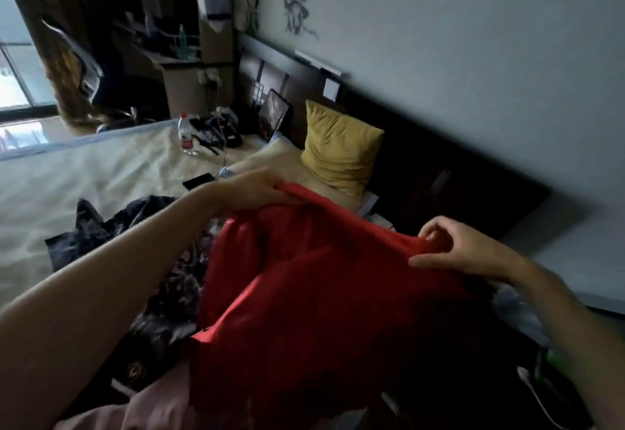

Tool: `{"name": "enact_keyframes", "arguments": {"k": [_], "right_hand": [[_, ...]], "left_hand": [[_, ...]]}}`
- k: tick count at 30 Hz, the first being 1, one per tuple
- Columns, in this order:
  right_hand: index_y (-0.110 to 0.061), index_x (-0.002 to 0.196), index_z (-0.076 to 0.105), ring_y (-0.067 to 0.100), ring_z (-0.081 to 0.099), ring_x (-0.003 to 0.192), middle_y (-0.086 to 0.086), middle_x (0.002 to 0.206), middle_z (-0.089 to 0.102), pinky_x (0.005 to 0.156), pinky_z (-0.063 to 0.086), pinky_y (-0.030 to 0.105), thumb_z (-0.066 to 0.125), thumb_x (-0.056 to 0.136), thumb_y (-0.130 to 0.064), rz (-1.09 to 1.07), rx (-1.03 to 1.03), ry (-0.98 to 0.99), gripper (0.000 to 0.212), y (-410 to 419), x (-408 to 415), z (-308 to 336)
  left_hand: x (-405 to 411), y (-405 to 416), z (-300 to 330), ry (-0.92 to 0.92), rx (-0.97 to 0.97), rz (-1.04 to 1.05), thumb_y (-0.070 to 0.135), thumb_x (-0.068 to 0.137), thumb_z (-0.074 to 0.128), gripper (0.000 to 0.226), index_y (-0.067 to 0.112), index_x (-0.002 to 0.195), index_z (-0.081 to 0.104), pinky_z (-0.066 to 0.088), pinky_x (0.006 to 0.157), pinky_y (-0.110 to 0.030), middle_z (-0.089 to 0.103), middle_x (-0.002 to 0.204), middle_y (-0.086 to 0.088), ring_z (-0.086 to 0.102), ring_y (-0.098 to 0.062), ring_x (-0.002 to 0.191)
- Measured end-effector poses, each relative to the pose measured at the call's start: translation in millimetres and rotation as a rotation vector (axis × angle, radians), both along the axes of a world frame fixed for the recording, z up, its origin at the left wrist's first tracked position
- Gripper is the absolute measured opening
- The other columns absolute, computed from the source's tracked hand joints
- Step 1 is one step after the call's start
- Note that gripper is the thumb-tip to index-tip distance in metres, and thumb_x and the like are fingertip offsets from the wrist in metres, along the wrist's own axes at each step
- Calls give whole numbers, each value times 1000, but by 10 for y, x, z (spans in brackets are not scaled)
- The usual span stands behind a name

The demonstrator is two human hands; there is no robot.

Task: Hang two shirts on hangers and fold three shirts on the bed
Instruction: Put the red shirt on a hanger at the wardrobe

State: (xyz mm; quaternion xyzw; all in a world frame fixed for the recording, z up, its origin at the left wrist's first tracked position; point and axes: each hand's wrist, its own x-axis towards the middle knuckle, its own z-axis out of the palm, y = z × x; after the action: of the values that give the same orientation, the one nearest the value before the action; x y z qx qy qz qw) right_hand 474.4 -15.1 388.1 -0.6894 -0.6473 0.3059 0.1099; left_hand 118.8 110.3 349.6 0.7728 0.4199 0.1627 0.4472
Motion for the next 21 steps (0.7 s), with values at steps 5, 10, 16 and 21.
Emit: {"name": "enact_keyframes", "arguments": {"k": [5, 10, 16, 21], "right_hand": [[-37, 142, 27, -10, 46, 127, -18, 142, 46, 104, 36, 10, 89, 51, -63, 152, 302, 231, 114, -401, -931, 33], [-60, 129, 29, 3, 52, 129, -15, 146, 46, 108, 45, 30, 89, 62, -54, 16, 275, 458, 91, -271, -1095, 46], [-26, 96, 75, 14, 75, 93, -4, 98, 78, 95, 57, 37, 74, 79, -45, -20, 126, 594, 25, -200, -915, -130], [-1, 103, 72, 26, 67, 84, 18, 98, 74, 76, 54, 30, 63, 96, -25, -199, 248, 817, 27, -96, -659, 102]], "left_hand": [[607, -159, 1046, -18, 54, -178, 22, 93, 72, 27, -4, 95, 76, 51, 79, -36, 76, 93, -21, 63, -24, 78], [875, -317, 1611, -3, 75, -252, 39, 74, 80, 37, 5, 86, 77, 56, 68, -24, 74, 76, -2, 67, -11, 66], [696, -108, 1697, 196, 231, -269, 36, 84, 78, 17, 32, 68, 80, 51, 60, -14, 75, 72, 9, 66, -1, 64], [532, -51, 1552, 431, 359, -195, 75, 65, 73, 48, 29, 76, 76, 46, 62, -18, 72, 69, 13, 63, 1, 61]]}}
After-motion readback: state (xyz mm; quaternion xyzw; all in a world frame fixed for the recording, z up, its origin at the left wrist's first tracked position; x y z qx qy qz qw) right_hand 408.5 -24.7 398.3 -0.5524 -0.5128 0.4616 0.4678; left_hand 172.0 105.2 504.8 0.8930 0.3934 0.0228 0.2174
